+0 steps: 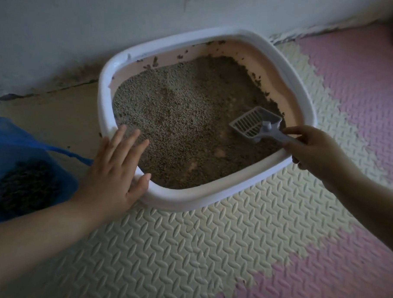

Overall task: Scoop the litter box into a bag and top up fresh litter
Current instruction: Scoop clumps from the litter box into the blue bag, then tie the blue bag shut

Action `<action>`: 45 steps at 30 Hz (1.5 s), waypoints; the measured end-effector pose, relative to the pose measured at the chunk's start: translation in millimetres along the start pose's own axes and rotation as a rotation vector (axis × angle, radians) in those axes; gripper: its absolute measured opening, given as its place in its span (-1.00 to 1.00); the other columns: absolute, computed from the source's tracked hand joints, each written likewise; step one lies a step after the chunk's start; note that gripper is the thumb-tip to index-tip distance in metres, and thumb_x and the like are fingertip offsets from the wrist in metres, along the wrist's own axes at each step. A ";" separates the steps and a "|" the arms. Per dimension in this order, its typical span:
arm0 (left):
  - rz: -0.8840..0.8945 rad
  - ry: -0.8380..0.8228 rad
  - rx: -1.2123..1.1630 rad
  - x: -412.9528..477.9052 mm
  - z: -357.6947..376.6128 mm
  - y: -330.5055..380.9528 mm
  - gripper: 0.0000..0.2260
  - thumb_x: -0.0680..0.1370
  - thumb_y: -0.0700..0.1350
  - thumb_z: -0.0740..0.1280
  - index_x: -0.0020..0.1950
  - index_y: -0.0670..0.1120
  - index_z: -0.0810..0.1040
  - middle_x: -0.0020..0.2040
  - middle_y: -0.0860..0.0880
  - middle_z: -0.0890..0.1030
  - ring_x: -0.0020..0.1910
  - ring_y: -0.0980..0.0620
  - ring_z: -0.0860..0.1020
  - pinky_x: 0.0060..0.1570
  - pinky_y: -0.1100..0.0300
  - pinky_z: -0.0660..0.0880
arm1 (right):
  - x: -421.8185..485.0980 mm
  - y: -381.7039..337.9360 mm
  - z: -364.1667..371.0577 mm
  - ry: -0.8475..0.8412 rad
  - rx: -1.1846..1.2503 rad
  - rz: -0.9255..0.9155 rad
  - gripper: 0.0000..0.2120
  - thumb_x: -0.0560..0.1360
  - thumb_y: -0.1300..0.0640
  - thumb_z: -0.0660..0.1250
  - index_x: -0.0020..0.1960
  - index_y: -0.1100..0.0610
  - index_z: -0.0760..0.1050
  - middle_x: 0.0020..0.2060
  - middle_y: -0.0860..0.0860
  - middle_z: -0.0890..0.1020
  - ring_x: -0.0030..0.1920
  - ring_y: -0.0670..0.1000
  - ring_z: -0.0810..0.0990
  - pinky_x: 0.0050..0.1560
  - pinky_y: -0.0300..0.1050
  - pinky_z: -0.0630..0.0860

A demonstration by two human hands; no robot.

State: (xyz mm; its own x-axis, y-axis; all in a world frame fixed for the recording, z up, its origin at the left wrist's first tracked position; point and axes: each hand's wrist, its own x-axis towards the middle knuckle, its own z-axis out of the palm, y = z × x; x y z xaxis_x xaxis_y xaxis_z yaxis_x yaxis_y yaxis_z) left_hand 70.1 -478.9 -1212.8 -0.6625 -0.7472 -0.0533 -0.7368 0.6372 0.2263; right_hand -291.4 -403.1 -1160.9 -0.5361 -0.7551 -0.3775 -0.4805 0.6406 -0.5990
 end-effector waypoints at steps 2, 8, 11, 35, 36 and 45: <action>0.014 0.012 0.004 0.4 1.0 -1.0 -0.44 0.54 0.10 0.06 0.44 -0.21 0.33 0.49 -0.20 0.25 0.51 -0.20 0.10 0.37 -0.27 0.17 | -2.5 -2.1 -2.5 0.018 -0.020 -0.006 -0.76 0.52 0.04 0.28 0.18 -0.02 0.52 -0.27 0.04 0.58 -0.38 -0.01 0.50 -0.36 -0.07 0.46; 0.017 0.032 0.004 -0.7 2.7 -1.1 -0.43 0.54 0.10 0.06 0.45 -0.21 0.32 0.49 -0.19 0.24 0.52 -0.17 0.08 0.41 -0.22 0.11 | -14.3 -7.1 -0.8 0.050 -0.395 -0.175 -0.76 0.53 -0.02 0.27 0.16 0.02 0.52 -0.05 -0.03 0.45 -0.32 -0.05 0.53 -0.43 -0.25 0.39; 0.017 0.034 0.007 -0.7 2.6 -1.1 -0.43 0.54 0.10 0.06 0.45 -0.22 0.31 0.50 -0.19 0.24 0.52 -0.17 0.08 0.41 -0.22 0.11 | -17.2 -10.1 -1.2 0.042 -0.591 -0.218 -0.72 0.52 -0.03 0.26 0.19 0.05 0.49 -0.02 -0.03 0.42 -0.15 0.00 0.54 -0.19 -0.09 0.51; -0.548 0.046 0.171 -93.5 -80.1 -101.9 -0.35 0.60 0.07 0.16 0.56 -0.08 -0.12 0.57 -0.03 -0.17 0.53 -0.01 -0.25 0.46 0.07 -0.24 | -74.8 -179.5 209.6 -0.477 -0.504 -1.209 -0.59 0.45 -0.05 0.37 0.22 0.12 0.49 0.07 0.06 0.55 0.12 0.14 0.49 0.10 0.05 0.44; -0.511 0.036 0.181 -91.2 -76.6 -107.0 -0.37 0.61 0.05 0.17 0.57 -0.07 -0.08 0.57 -0.03 -0.14 0.53 -0.02 -0.23 0.46 0.05 -0.23 | -75.4 -180.3 213.4 -0.497 -0.551 -1.222 -0.59 0.45 -0.08 0.36 0.22 0.10 0.49 0.07 0.04 0.55 0.11 0.12 0.49 0.09 0.03 0.44; -0.275 -0.166 0.353 -44.4 -66.1 -147.1 -0.61 0.60 -0.02 0.20 0.42 -0.06 0.34 0.37 -0.03 0.42 0.42 -0.06 0.27 0.45 0.00 0.00 | -75.1 -171.4 213.7 -0.458 -0.667 -1.316 -0.80 0.30 -0.08 0.42 -0.20 0.03 0.55 -0.34 -0.06 0.57 -0.33 0.05 0.58 -0.36 -0.20 0.33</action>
State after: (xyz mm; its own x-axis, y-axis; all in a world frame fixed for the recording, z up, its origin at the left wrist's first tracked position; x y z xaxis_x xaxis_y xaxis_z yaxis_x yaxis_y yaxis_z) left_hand 216.9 -552.0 -1179.5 -0.4282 -0.8750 -0.2257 -0.8696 0.4670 -0.1606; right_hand -20.5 -486.0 -1180.8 0.6925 -0.7137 -0.1053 -0.7057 -0.6397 -0.3045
